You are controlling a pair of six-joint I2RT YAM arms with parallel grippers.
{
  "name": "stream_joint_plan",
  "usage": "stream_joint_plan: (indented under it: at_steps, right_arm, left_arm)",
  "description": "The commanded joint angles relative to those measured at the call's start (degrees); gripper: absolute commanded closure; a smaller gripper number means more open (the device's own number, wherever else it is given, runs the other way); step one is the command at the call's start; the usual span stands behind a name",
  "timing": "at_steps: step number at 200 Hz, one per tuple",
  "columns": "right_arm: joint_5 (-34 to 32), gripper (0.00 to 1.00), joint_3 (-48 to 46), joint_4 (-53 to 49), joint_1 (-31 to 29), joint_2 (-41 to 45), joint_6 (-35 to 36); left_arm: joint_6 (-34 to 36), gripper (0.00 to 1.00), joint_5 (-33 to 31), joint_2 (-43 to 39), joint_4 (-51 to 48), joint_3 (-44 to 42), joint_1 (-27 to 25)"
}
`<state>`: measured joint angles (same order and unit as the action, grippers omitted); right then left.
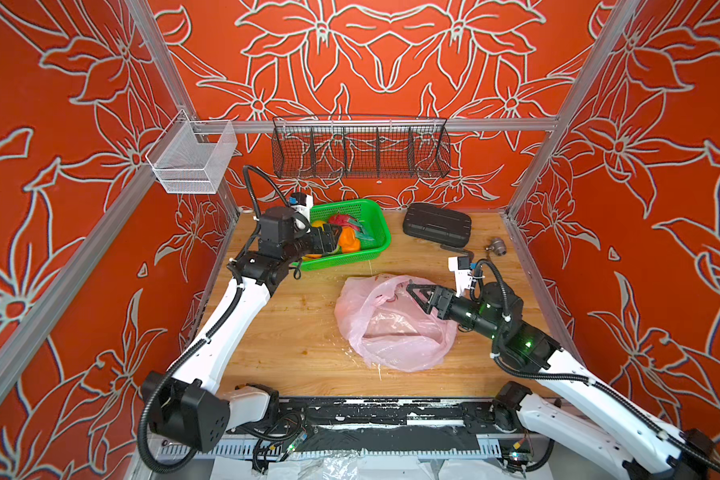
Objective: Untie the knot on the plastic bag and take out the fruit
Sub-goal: 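Move the left gripper to the pink bag mouth while the right gripper reaches inside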
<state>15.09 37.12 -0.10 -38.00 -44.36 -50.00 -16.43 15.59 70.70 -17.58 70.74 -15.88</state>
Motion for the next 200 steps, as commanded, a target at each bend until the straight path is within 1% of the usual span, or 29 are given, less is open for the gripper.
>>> stream_joint_plan:
  at_steps: [1,21,37,51,79,91,105,131,146,165,176,200]
  right_arm:
    - [-2.2,0.05,-0.8,-2.0,-0.4,0.0,1.4]
    - [-3.6,0.06,-2.0,-4.4,-0.4,-0.2,3.1]
    - [-3.8,0.08,-3.7,-4.8,-0.4,-0.7,3.8]
    - [-3.7,0.1,-5.2,-5.0,-0.4,-1.4,4.2]
    - [-2.8,0.15,-8.3,-3.4,-0.4,-3.5,4.6]
    - [-2.5,0.16,-9.7,-2.1,-0.4,-4.8,4.1]
    - [-1.7,0.17,-10.7,-0.8,-0.4,-6.7,4.1]
    - [-1.4,0.22,-11.2,-1.0,-0.6,-10.1,4.3]
    - [-0.5,0.26,-11.9,-0.2,-0.9,-10.7,3.7]
    - [0.3,0.34,-15.0,4.3,-2.2,-10.9,1.0]
    - [0.5,0.37,-17.0,7.9,-4.0,-11.3,-1.2]
    - [0.0,0.38,-19.8,14.4,-9.4,-13.3,-4.6]
  left_arm:
    - [-0.2,0.18,-1.6,-3.4,-4.0,-2.5,-5.8]
    - [0.8,0.18,-8.7,-5.3,-7.3,-4.3,-11.9]
    - [2.1,0.17,-13.3,-5.0,-10.9,-4.9,-16.0]
    - [3.2,0.16,-17.6,-2.9,-13.6,-5.4,-19.6]
    - [4.6,0.13,-21.8,3.4,-18.5,-4.6,-25.4]
    - [5.1,0.12,-23.7,5.2,-19.0,-4.5,-27.6]
    - [6.6,0.1,-24.6,7.2,-19.8,-4.0,-29.6]
    - [7.8,0.1,-29.0,10.8,-23.4,-2.6,-30.8]
    - [8.3,0.16,-32.4,12.0,-24.4,-2.4,-30.8]
    - [9.5,0.29,-35.0,12.1,-23.0,-3.0,-30.7]
    - [10.6,0.36,-36.1,12.0,-21.2,-3.6,-30.8]
    - [12.7,0.48,-40.0,12.9,-19.7,-3.8,-30.8]
